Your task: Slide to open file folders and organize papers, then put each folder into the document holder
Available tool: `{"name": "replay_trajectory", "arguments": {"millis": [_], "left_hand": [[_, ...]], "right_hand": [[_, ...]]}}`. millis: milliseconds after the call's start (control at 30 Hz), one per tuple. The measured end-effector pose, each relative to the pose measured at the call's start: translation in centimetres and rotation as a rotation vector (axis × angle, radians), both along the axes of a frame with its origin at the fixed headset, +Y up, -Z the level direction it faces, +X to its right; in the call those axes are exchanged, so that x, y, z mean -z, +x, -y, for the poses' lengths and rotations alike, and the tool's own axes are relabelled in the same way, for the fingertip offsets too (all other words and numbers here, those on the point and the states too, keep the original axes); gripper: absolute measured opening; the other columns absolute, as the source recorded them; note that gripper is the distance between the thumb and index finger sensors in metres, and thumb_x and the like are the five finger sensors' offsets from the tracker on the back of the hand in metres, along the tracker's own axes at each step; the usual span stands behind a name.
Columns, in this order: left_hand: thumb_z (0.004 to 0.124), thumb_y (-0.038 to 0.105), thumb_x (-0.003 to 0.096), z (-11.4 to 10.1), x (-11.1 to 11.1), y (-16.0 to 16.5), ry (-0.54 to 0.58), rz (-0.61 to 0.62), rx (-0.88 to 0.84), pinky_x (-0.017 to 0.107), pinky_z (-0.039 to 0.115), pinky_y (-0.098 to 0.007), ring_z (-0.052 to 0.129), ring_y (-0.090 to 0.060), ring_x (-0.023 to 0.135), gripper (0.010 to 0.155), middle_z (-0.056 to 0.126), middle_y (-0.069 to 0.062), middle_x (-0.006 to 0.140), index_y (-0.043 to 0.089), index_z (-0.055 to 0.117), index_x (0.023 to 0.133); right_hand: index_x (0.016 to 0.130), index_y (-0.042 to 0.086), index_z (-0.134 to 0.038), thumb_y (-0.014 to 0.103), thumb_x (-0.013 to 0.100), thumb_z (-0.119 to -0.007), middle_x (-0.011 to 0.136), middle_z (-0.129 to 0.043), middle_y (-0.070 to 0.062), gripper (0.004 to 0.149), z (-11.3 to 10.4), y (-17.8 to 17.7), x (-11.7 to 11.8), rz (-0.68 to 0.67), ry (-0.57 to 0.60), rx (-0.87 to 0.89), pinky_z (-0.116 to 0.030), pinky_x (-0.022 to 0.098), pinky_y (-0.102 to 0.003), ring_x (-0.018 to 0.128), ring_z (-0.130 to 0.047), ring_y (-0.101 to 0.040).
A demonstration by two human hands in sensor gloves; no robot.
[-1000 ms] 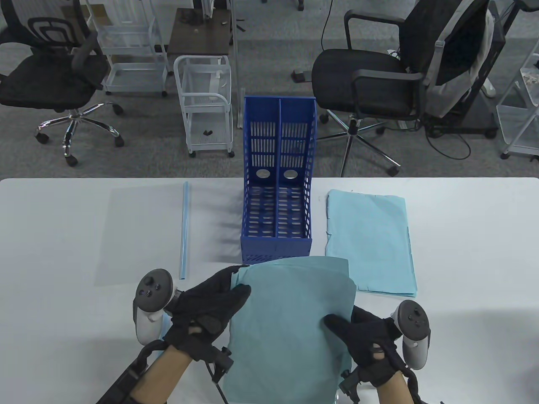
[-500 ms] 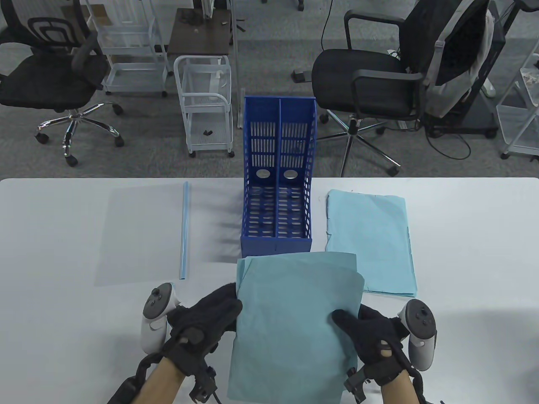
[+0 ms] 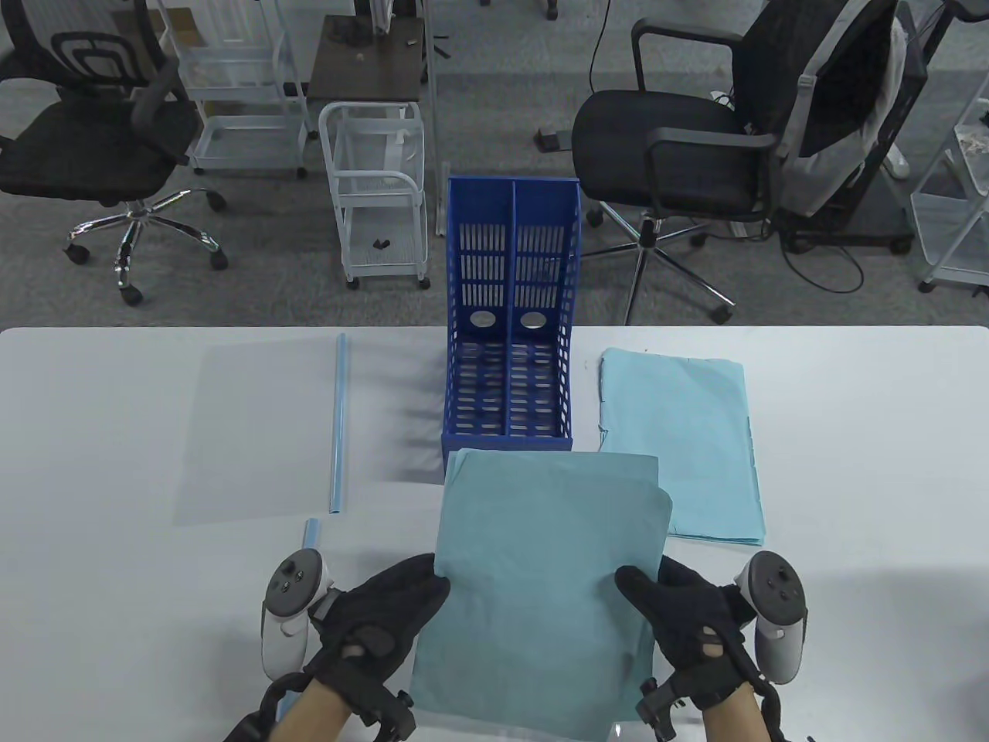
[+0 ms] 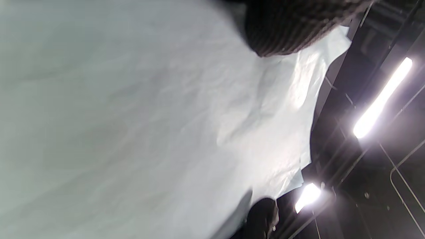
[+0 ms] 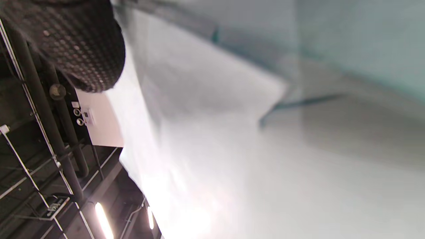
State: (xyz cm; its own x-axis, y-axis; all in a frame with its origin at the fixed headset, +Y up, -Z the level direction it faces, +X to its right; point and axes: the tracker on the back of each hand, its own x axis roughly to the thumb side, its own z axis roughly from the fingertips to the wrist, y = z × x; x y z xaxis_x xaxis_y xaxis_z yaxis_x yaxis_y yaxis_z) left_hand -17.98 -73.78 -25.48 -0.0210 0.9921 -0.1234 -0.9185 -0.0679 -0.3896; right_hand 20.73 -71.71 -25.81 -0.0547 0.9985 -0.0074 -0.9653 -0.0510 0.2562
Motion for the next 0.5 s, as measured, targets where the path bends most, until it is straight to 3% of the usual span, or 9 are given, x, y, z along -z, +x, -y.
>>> {"name": "replay_trajectory", "arguments": {"millis": [100, 200, 500], "left_hand": [[0.086, 0.039, 0.0459, 0.1, -0.1, -0.3, -0.012, -0.061, -0.012, 0.047, 0.094, -0.043, 0.115, -0.021, 0.051, 0.044, 0.108, -0.002, 0.07, 0.027, 0.093, 0.088], [0.086, 0.039, 0.0462, 0.2, -0.3, -0.2, -0.033, -0.069, -0.028, 0.047, 0.094, -0.042, 0.115, -0.021, 0.052, 0.044, 0.108, -0.001, 0.072, 0.027, 0.092, 0.088], [0.088, 0.033, 0.0456, 0.3, -0.4, 0.7, -0.067, -0.028, -0.033, 0.05, 0.093, -0.043, 0.113, -0.021, 0.058, 0.049, 0.103, 0.001, 0.08, 0.029, 0.085, 0.094]], "right_hand": [[0.087, 0.022, -0.083, 0.049, 0.039, -0.091, 0.07, -0.104, 0.001, 0.056, -0.4, 0.3, -0.1, 0.005, 0.013, -0.054, -0.092, 0.044, -0.042, 0.048, -0.109, -0.018], [0.082, 0.022, -0.087, 0.041, 0.039, -0.092, 0.061, -0.108, 0.004, 0.048, -0.7, 0.5, -0.2, 0.053, 0.022, -0.112, -0.095, 0.039, -0.037, 0.04, -0.112, -0.013], [0.071, 0.015, -0.093, 0.046, 0.042, -0.084, 0.048, -0.112, 0.001, 0.044, -0.4, 1.1, -0.2, 0.131, -0.01, -0.096, -0.098, 0.031, -0.036, 0.029, -0.115, -0.013]]}}
